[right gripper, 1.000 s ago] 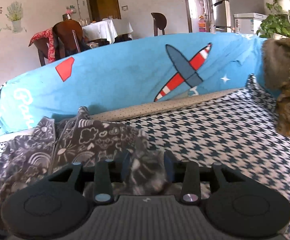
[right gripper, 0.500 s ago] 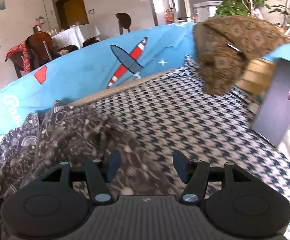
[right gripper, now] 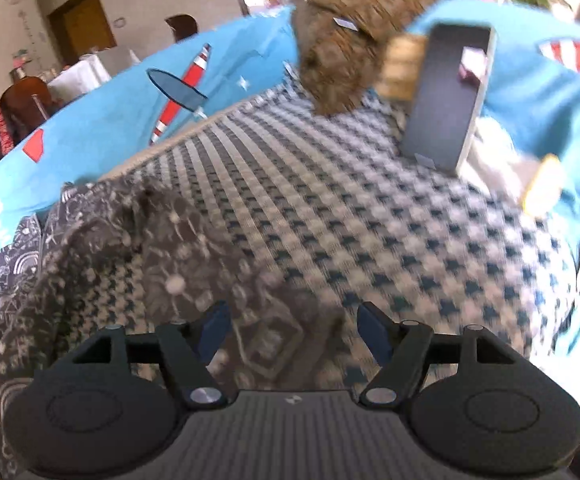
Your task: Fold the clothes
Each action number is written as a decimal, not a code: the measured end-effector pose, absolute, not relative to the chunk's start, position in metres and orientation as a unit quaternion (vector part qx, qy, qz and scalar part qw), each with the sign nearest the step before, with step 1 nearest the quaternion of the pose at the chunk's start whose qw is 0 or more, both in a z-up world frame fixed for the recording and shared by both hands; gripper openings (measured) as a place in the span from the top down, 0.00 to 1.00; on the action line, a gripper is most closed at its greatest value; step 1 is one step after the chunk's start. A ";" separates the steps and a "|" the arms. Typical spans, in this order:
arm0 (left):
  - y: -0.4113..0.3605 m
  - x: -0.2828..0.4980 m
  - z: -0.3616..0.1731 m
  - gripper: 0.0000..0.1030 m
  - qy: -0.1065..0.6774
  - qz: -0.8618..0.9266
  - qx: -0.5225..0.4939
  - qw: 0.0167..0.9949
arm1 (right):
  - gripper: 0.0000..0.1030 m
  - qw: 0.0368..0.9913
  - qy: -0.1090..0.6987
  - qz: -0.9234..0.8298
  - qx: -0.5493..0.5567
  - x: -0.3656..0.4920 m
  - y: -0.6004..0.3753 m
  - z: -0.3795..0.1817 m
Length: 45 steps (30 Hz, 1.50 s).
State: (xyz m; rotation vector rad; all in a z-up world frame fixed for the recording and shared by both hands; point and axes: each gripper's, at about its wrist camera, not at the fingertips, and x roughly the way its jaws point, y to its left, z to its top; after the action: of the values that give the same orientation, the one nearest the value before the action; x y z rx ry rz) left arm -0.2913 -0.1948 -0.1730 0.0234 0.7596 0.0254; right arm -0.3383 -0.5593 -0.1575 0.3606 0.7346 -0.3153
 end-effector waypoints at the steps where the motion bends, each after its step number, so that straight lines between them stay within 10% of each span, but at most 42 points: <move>1: -0.196 -0.293 -0.174 0.00 0.371 0.012 0.012 0.928 | 0.31 0.905 0.356 -0.153 0.175 -0.340 -0.558 -0.160; 10: -0.201 -0.303 -0.185 0.00 0.376 0.026 0.027 0.926 | 0.32 0.912 0.355 -0.143 0.149 -0.344 -0.541 -0.177; 18: -0.201 -0.303 -0.193 0.00 0.380 0.032 0.026 0.924 | 0.87 0.928 0.331 -0.130 0.110 -0.339 -0.528 -0.180; 33: -0.202 -0.306 -0.197 0.00 0.373 0.033 0.033 0.927 | 0.88 0.958 0.104 -0.269 -0.013 -0.370 -0.534 -0.095; 38: -0.202 -0.307 -0.198 0.00 0.370 0.033 0.035 0.928 | 0.88 0.965 0.137 -0.219 0.050 -0.376 -0.544 -0.103; 45: -0.200 -0.307 -0.199 0.00 0.371 0.028 0.037 0.927 | 0.61 0.951 0.204 -0.196 0.122 -0.398 -0.553 -0.121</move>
State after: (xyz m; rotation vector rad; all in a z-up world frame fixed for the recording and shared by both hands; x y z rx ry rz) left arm -0.3075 -0.2000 -0.1987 0.0759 0.7614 0.0573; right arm -0.3977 -0.5534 -0.1214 0.2476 0.4153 -0.3979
